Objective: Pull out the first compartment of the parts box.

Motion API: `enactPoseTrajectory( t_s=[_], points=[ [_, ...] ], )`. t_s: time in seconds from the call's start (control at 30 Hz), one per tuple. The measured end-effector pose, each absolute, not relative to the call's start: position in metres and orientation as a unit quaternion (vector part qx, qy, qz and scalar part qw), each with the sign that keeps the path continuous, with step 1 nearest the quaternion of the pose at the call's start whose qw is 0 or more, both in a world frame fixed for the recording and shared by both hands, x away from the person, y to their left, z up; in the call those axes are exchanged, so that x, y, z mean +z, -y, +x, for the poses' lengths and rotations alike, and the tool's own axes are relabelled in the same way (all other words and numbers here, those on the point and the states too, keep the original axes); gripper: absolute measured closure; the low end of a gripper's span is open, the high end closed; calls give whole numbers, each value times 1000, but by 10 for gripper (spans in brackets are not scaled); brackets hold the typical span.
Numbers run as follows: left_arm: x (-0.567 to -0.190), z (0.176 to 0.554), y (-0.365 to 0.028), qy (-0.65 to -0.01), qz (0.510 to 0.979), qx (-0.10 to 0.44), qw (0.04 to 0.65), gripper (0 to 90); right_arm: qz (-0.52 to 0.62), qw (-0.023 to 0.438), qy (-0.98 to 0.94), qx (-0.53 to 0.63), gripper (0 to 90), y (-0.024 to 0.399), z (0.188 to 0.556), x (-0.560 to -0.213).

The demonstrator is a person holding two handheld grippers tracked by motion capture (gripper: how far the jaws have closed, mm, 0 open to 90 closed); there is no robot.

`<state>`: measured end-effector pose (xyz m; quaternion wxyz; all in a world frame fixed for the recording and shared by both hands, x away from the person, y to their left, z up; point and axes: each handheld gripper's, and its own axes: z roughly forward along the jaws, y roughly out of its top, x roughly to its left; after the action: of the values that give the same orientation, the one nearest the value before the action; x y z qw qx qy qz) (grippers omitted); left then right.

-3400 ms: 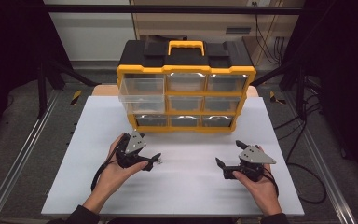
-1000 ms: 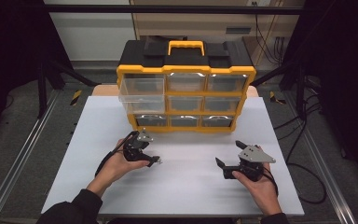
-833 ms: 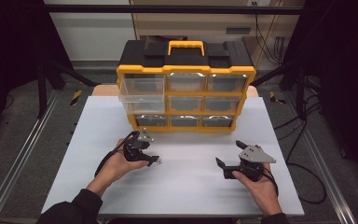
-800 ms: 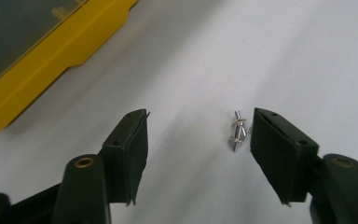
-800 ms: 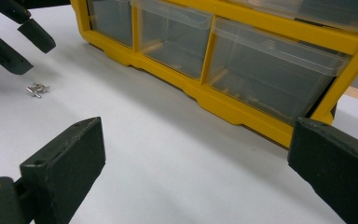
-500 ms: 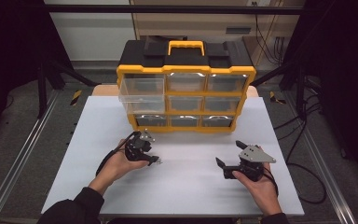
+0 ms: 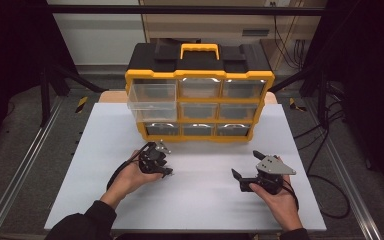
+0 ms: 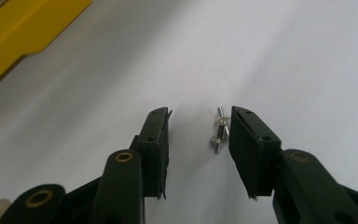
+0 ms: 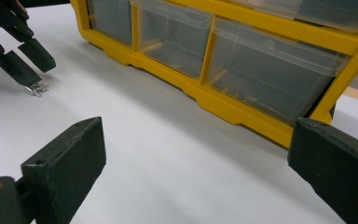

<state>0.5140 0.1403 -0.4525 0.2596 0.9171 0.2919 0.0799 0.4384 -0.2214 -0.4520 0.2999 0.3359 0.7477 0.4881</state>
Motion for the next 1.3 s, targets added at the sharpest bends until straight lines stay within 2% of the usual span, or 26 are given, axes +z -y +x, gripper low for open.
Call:
enactPoseTrajectory(
  t_s=[0.47,0.83,1.3],
  points=[
    [-455,515,-138,-290,920,79,251,618,335,299,-748,488,44,221,438,-452],
    [-456,516,-134,-294,919,81,249,694,336,298,-748,489,45,222,439,-452],
    [-456,515,-137,-306,917,87,241,731,336,298,-748,489,45,222,439,-452]
  ],
)
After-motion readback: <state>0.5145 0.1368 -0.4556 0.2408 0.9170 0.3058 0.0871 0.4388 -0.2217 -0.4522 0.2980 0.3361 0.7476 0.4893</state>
